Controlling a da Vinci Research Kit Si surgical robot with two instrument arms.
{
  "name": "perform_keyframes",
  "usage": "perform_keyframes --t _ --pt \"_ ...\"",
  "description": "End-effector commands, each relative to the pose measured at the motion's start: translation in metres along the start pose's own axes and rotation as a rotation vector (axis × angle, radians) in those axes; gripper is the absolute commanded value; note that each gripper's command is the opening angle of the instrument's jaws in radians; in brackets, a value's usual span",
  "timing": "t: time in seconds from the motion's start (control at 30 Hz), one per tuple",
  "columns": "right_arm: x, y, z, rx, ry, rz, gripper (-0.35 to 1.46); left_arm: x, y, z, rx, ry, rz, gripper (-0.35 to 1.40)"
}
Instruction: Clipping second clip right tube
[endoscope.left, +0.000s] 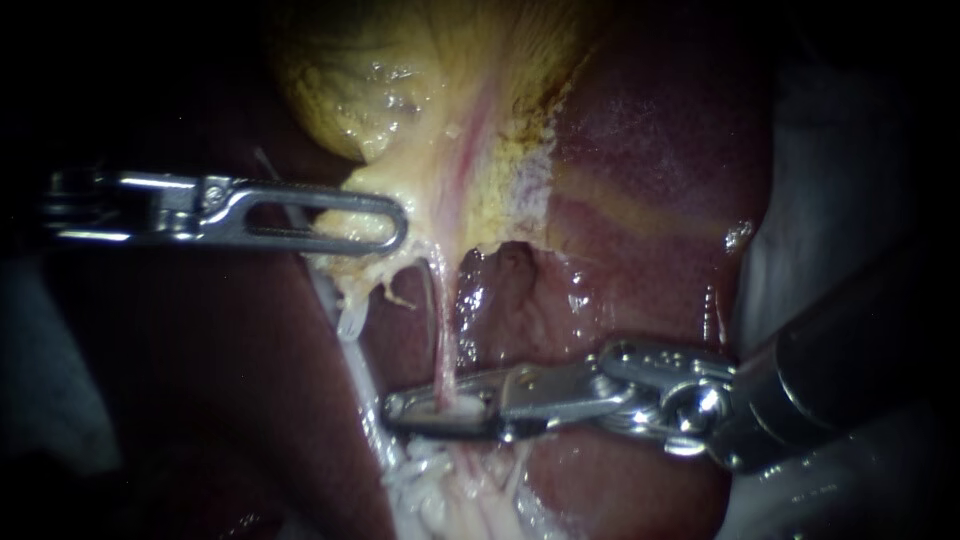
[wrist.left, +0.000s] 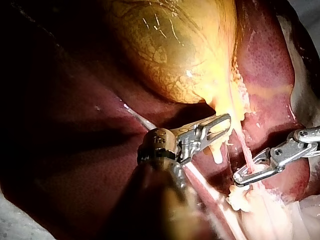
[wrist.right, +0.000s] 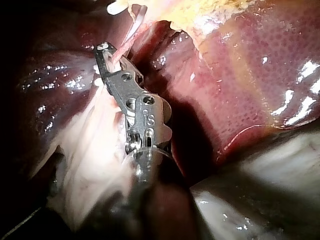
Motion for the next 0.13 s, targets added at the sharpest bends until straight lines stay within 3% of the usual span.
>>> perform_keyframes --t 0.03,0.13 --pt "0.0 0.0 0.0 0.0 0.0 0.0 -0.35 0.0 0.0 0.0 0.0 0.0 0.0 -0.35" --pt "0.0 0.0001 0.0 0.0 0.0 0.0 -0.35 0.0 0.0 0.0 0.0 0.0 0.0 -0.35"
